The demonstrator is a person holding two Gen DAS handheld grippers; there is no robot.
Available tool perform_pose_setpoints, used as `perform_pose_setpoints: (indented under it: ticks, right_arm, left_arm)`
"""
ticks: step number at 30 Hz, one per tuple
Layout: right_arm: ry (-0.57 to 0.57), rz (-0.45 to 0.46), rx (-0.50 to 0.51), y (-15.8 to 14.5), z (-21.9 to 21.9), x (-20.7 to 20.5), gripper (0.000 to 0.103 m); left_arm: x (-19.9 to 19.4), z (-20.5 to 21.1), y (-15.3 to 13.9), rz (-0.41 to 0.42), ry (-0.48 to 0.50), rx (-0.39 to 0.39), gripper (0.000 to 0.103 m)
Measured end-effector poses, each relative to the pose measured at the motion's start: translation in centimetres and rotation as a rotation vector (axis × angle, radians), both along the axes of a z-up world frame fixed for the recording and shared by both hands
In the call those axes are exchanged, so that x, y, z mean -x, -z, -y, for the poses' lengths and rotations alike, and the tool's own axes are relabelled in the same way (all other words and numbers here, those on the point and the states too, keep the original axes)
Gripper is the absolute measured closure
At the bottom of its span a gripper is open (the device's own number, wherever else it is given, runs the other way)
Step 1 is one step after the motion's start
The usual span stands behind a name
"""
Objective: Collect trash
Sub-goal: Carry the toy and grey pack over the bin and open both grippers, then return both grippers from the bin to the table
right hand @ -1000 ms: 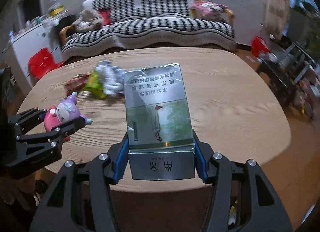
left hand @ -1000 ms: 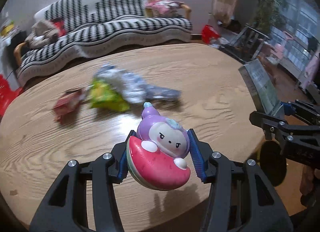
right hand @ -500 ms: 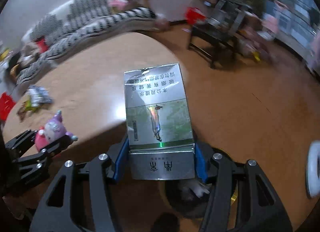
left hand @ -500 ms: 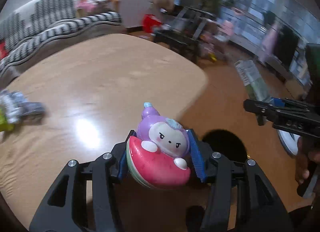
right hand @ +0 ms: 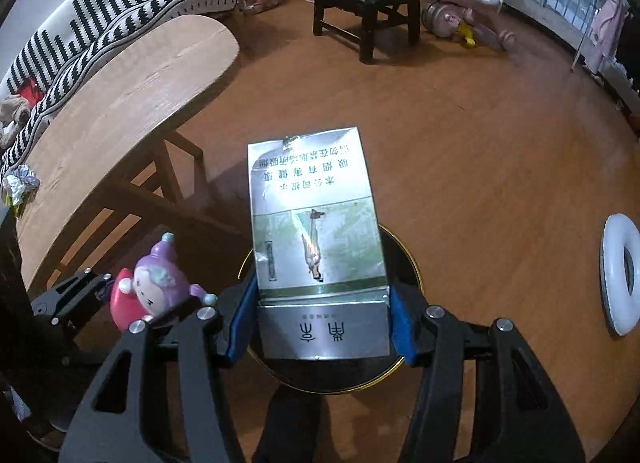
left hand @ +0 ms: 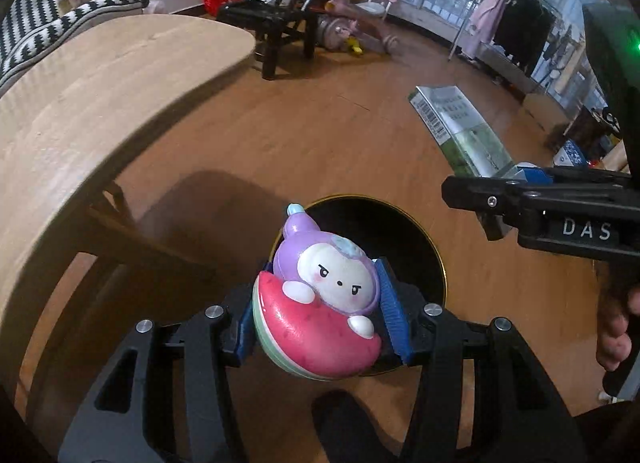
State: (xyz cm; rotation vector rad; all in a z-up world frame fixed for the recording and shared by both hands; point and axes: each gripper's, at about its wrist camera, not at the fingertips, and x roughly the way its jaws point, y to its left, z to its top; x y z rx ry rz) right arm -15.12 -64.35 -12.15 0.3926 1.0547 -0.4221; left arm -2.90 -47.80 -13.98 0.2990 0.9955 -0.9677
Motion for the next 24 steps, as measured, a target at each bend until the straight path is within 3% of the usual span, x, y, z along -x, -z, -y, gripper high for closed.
perform_pose_setpoints:
  ticks: [11, 16, 24]
  right_arm:
    - [0.017, 0.0, -0.014, -0.1, 0.2, -0.3, 0.047]
    - [0.016, -0.018, -0.008, 0.1, 0.2, -0.2, 0.033]
    - [0.029, 0.01, -0.011, -0.6, 0.2, -0.2, 0.033]
  left_arm:
    - [-0.2, 2.3, 1.1, -0.034, 0.023, 0.014, 0.047]
    - [0.1, 2.7, 1.1, -0.018, 0.027, 0.029, 0.021]
    - [0.3, 2.6, 1.2, -0.016, 0.034, 0.024, 0.018]
